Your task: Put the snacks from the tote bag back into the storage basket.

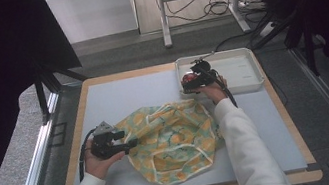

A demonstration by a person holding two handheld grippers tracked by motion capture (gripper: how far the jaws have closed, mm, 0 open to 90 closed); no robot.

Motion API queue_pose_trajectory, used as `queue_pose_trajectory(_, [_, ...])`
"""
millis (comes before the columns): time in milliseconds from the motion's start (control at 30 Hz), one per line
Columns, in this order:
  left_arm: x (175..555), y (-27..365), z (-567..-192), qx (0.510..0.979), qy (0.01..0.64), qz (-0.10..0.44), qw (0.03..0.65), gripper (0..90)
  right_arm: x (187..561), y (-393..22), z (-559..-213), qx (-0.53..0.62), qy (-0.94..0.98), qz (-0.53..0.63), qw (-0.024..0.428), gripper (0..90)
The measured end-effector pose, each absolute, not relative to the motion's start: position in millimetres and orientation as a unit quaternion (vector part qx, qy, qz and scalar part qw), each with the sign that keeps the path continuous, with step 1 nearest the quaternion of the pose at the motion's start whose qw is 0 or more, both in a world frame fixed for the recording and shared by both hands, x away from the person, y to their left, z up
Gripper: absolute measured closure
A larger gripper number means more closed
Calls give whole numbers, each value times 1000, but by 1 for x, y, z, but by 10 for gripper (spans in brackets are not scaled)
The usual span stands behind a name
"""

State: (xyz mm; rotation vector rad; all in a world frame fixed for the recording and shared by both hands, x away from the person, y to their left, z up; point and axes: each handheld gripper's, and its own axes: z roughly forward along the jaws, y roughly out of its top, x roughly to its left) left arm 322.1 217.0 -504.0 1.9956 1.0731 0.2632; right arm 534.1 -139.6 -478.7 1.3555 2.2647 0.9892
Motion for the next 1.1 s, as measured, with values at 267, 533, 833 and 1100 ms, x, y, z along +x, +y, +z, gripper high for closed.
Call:
queue_pose_trajectory(267, [322, 216, -504, 795, 429, 109, 414, 327, 521, -147, -463, 461, 785, 373, 178, 113])
queue_pose_trajectory(533, [322, 218, -504, 793, 431, 110, 416, 329, 498, -157, -453, 444, 781, 400, 182, 149])
queue_pose_trajectory(833, [319, 221, -502, 790, 432, 115, 421, 328, 455, -166, -448, 403, 795, 419, 173, 190])
queue_pose_trajectory(1100, [312, 222, -500, 790, 428, 116, 423, 328, 411, -179, -443, 376, 801, 431, 176, 205])
